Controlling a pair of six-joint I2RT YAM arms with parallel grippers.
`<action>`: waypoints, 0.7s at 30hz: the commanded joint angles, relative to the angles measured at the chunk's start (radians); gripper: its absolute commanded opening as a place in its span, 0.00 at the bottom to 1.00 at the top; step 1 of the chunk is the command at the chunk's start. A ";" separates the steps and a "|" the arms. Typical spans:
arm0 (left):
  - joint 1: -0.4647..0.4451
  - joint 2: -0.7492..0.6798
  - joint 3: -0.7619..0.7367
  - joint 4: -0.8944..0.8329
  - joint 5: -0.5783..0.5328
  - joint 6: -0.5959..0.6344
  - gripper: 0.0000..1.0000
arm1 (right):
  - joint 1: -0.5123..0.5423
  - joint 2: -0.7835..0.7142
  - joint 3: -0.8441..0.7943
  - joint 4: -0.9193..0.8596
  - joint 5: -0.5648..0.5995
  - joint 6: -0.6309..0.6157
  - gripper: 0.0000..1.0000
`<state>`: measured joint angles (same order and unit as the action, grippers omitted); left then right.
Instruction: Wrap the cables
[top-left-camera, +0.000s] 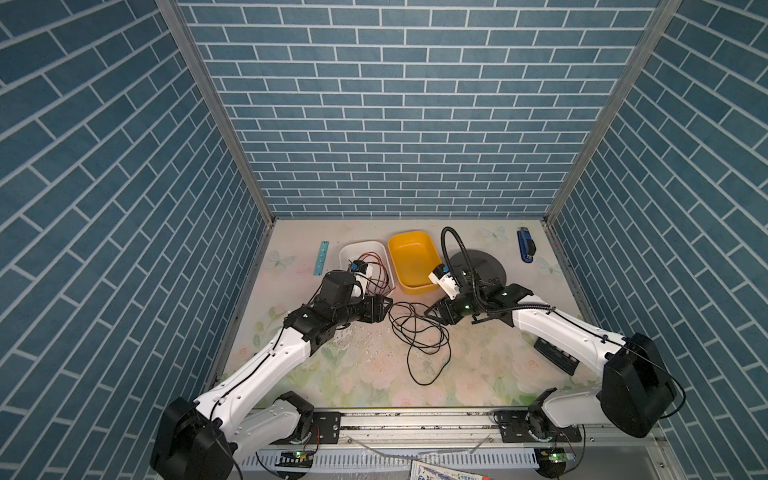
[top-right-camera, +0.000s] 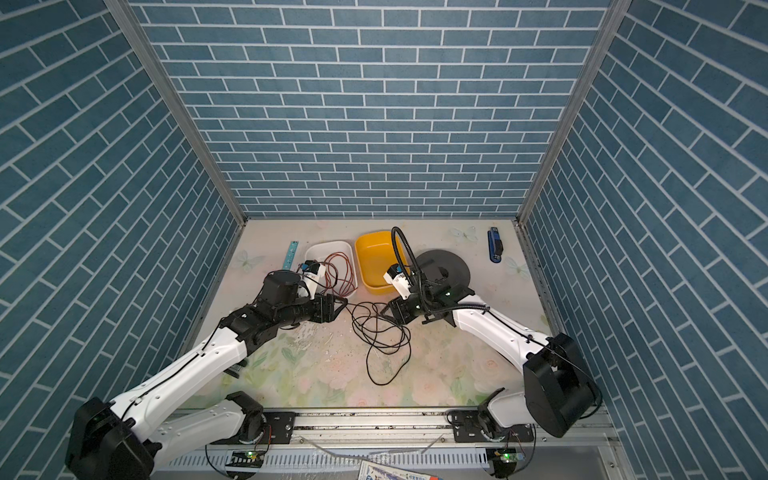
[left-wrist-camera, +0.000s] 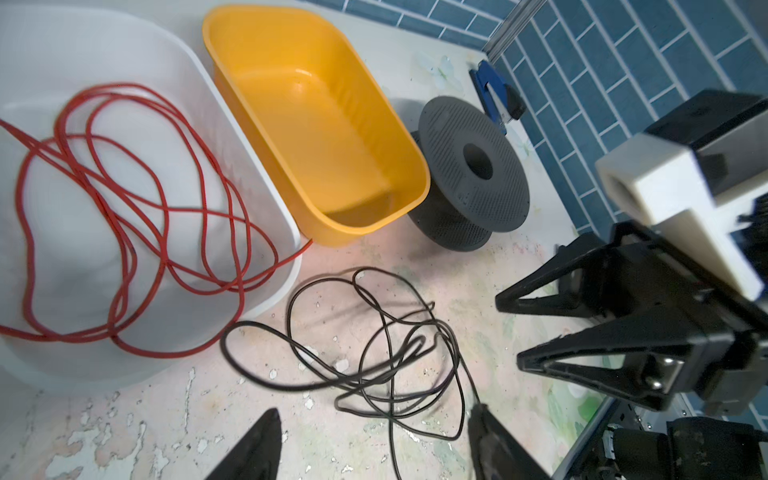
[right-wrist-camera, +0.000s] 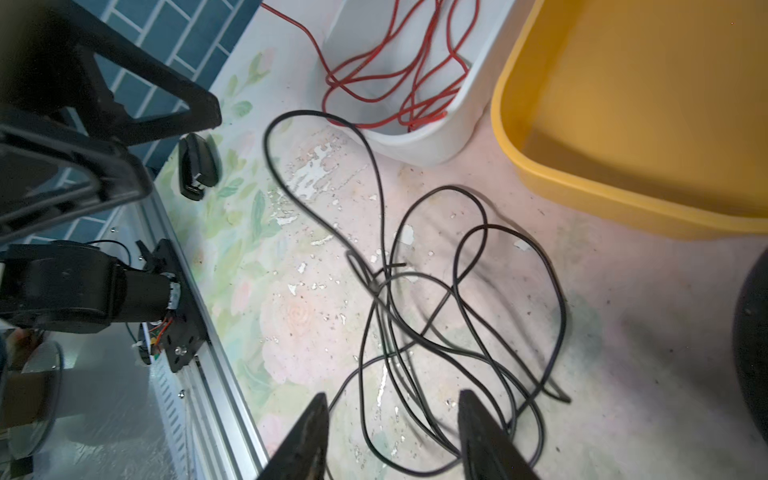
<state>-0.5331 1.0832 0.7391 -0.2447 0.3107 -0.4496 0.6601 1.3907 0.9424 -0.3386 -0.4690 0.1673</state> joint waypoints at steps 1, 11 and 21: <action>0.005 0.034 -0.038 0.020 0.030 -0.038 0.70 | 0.003 -0.011 0.030 -0.053 0.067 -0.027 0.54; 0.005 0.048 -0.086 0.092 0.039 -0.071 0.69 | 0.004 0.003 -0.010 -0.041 0.154 0.023 0.57; -0.029 0.173 -0.046 0.174 0.089 -0.055 0.69 | 0.024 0.038 -0.036 -0.017 0.150 0.030 0.59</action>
<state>-0.5426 1.2160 0.6598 -0.1043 0.3748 -0.5232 0.6754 1.4036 0.9310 -0.3519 -0.3496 0.1860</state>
